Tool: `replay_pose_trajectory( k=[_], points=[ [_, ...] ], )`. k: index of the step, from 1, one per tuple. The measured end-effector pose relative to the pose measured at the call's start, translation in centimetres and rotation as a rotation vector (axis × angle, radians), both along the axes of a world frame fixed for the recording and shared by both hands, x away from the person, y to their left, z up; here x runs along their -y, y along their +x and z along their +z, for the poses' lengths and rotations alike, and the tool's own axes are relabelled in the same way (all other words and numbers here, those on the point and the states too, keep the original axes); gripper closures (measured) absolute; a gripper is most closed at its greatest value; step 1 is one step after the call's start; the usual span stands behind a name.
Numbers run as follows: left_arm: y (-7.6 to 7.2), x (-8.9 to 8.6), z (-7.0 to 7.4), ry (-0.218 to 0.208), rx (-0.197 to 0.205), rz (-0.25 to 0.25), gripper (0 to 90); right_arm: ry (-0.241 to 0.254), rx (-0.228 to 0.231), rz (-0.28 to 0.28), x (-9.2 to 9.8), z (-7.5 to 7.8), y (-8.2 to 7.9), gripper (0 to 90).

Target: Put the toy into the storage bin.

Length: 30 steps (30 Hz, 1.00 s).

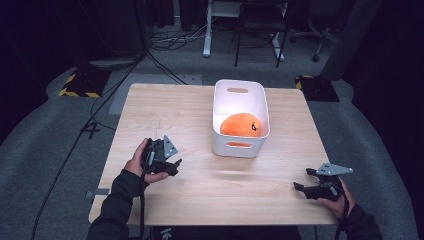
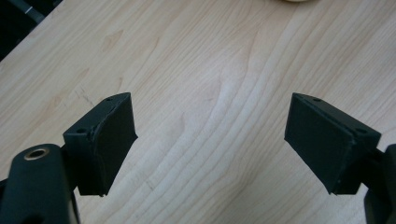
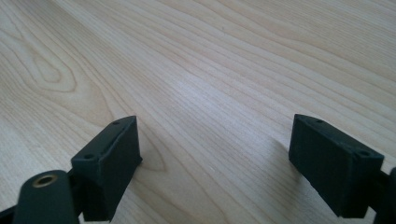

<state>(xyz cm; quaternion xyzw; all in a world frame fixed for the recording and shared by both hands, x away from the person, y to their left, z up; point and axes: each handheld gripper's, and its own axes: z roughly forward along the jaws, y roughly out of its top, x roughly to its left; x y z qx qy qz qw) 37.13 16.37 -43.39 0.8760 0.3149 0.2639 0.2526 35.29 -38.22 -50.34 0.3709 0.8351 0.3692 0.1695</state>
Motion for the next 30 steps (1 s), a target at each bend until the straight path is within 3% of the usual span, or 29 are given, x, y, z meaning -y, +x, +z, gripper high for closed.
replay_pose_trajectory(
  k=[9,12,19,26,30],
  points=[
    [-0.6,-1.0,-0.9,0.005,-0.032,0.016,16.6,0.000,0.000,0.000,0.0,0.0,0.0,16.7],
    [-0.9,-1.4,-1.1,0.006,-0.021,0.022,16.6,0.000,0.000,0.000,0.0,0.0,0.0,16.6],
    [-1.6,-2.3,-1.8,-0.030,-0.024,0.047,16.6,0.000,0.000,0.000,0.0,0.0,0.0,16.7],
    [-2.2,-3.1,-2.5,-0.027,-0.033,0.059,16.6,-0.002,0.002,0.004,0.0,0.0,0.1,16.6],
    [-2.8,-3.6,-3.0,-0.050,-0.036,0.074,16.6,-0.002,0.000,0.005,0.0,0.0,0.1,16.6]
  ],
)
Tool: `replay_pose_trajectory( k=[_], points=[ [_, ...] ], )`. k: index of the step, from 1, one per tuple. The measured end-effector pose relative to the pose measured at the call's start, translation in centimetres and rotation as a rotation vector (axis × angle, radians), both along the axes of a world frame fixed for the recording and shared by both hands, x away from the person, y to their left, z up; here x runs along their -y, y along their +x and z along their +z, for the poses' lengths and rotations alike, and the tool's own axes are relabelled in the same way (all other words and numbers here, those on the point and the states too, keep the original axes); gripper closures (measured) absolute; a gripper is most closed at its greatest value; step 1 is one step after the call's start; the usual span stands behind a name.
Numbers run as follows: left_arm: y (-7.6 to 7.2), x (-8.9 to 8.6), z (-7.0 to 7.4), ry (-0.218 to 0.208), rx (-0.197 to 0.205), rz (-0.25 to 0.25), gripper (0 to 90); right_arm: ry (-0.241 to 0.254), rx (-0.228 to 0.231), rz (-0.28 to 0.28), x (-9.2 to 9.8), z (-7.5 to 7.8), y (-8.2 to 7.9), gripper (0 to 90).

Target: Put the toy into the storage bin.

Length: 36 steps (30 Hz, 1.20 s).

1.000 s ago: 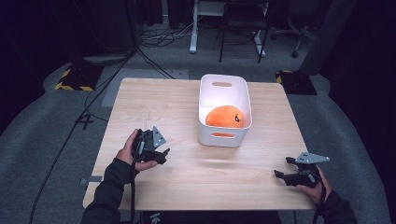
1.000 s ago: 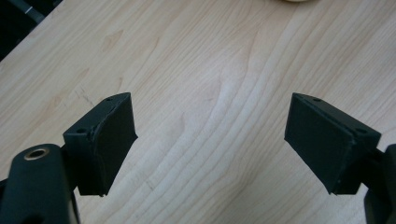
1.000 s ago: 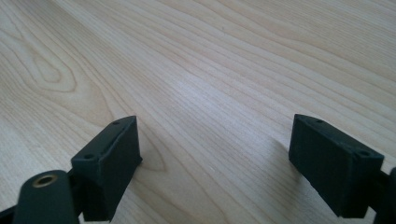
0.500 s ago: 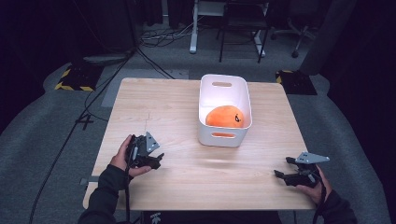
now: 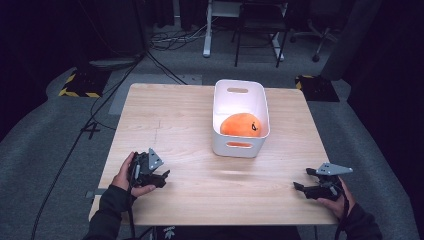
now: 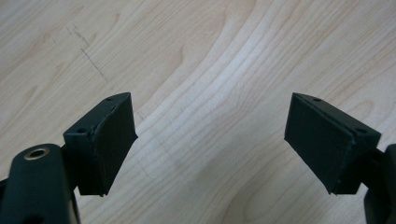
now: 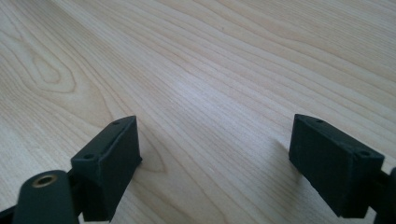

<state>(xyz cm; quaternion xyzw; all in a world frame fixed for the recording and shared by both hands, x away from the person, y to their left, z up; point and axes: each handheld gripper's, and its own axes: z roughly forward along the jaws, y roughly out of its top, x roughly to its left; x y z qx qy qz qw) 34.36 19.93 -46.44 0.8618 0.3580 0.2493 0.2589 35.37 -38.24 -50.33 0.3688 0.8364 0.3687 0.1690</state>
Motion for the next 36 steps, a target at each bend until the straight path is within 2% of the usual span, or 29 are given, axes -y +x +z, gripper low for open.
replay_pose_trajectory(
  k=[6,10,13,14,20,22,29,31,32,33,35,36],
  points=[
    [-0.7,-0.8,-0.7,-0.005,-0.004,0.031,16.7,0.000,-0.001,-0.001,0.0,0.0,0.0,16.6],
    [-1.2,-1.6,-1.1,-0.031,-0.014,0.053,16.7,-0.002,0.002,0.002,0.0,0.0,0.1,16.6],
    [-1.6,-2.1,-1.3,-0.044,-0.001,0.065,16.9,-0.002,0.002,0.002,0.0,0.0,0.1,16.5],
    [-1.7,-2.3,-1.4,-0.061,-0.004,0.063,16.9,-0.002,0.001,0.002,0.0,0.0,0.1,16.5],
    [-2.2,-3.1,-1.9,-0.093,-0.017,0.078,17.9,-0.002,0.002,0.002,0.0,0.0,0.1,16.6],
    [-2.4,-3.7,-2.1,-0.133,-0.028,0.088,18.0,-0.001,0.002,0.002,0.0,0.0,0.1,16.5],
    [-2.6,-4.9,-2.8,-0.190,-0.053,0.124,18.6,-0.002,0.002,0.002,0.0,0.0,0.1,16.6],
    [-2.6,-5.3,-3.0,-0.224,-0.059,0.135,18.8,-0.002,0.002,0.002,0.0,0.0,0.1,16.6],
    [-2.5,-5.4,-3.1,-0.227,-0.064,0.141,18.9,-0.002,0.002,0.002,0.0,0.0,0.1,16.6],
    [-2.4,-5.7,-3.2,-0.244,-0.079,0.152,18.9,-0.002,0.002,0.002,0.0,0.0,0.1,16.6],
    [-2.4,-6.0,-3.5,-0.258,-0.085,0.172,20.2,-0.002,0.002,0.002,0.0,0.0,0.1,16.5],
    [-2.4,-6.2,-3.6,-0.247,-0.086,0.174,20.4,0.001,-0.002,-0.002,0.0,0.0,0.0,16.5]
  ],
)
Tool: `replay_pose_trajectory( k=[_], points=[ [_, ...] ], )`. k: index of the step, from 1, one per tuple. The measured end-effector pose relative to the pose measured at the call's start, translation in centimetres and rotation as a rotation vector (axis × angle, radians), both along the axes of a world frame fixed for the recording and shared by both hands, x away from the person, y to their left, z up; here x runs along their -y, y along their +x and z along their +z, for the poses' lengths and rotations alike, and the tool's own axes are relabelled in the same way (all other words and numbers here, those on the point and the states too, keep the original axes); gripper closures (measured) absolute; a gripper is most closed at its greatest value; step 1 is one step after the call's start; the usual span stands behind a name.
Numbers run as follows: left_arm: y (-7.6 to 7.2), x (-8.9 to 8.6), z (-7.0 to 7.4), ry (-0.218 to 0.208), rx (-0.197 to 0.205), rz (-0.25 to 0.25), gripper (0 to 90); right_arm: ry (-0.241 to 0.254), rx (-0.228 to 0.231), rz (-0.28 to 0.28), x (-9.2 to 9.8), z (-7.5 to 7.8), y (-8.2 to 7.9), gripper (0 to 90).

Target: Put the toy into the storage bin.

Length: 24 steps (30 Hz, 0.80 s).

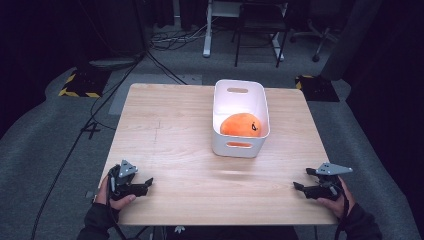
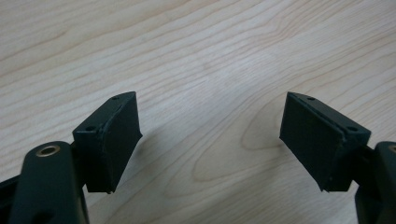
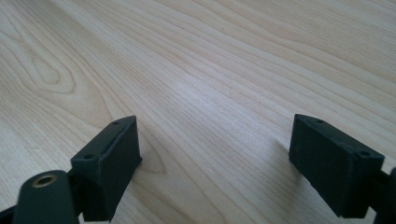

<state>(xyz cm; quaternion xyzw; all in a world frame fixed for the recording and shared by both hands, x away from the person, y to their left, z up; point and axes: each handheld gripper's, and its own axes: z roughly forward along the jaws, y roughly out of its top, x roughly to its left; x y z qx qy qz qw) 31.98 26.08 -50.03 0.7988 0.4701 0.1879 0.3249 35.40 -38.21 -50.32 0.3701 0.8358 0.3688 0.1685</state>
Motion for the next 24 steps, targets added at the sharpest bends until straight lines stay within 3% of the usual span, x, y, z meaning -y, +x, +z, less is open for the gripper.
replay_pose_trajectory(
  k=[5,24],
  points=[
    [-0.12,-0.39,-0.21,-0.010,-0.021,0.012,19.4,-0.002,0.003,0.002,0.04,-0.01,-0.01,16.6],
    [-0.32,-0.40,-0.30,-0.017,-0.018,0.037,17.7,-0.003,0.005,0.002,0.04,-0.03,-0.05,16.5]
  ],
)
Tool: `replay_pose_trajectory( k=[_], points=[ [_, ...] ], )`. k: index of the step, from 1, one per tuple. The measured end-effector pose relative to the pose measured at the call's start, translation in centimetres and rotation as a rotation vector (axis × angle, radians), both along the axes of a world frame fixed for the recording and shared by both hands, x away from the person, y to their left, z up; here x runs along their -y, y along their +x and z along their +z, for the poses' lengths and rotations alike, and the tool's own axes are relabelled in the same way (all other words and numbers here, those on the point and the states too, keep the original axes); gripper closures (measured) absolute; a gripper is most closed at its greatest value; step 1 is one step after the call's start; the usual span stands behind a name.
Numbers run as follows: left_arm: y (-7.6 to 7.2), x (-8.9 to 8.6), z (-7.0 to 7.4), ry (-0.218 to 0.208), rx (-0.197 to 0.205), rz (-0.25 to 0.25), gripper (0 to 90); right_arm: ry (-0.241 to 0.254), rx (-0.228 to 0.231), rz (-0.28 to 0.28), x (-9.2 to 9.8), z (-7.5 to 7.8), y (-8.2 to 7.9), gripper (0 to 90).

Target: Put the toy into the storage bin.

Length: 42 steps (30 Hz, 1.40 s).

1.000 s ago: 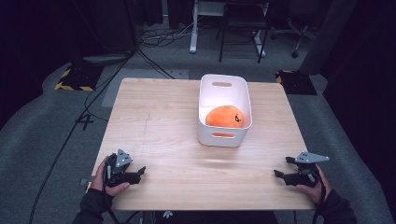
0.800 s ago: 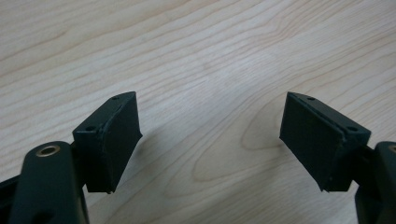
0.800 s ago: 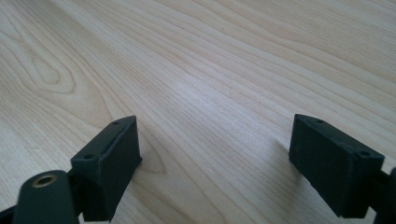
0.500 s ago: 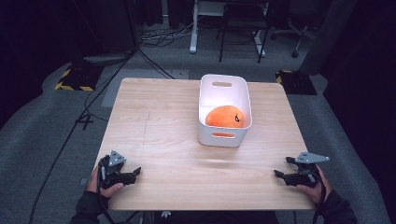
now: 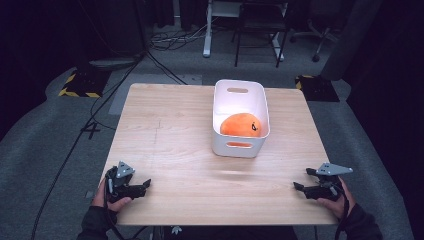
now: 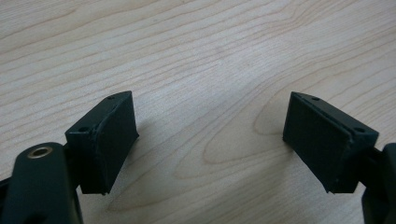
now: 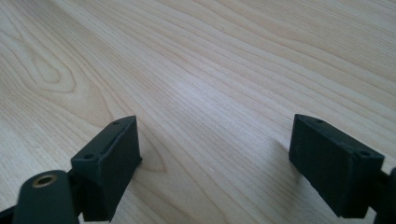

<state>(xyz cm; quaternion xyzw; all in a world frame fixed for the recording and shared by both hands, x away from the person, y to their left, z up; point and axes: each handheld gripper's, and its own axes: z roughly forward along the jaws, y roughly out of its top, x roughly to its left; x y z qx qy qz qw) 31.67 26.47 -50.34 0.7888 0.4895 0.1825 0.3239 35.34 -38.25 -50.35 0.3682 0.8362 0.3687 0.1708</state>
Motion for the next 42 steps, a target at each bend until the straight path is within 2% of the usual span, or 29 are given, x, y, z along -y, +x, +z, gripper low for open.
replay_pose_trajectory(
  k=[42],
  points=[
    [0.22,0.08,-0.01,0.002,-0.004,-0.001,16.2,0.002,-0.001,-0.003,-0.03,0.00,0.00,16.5]
  ],
)
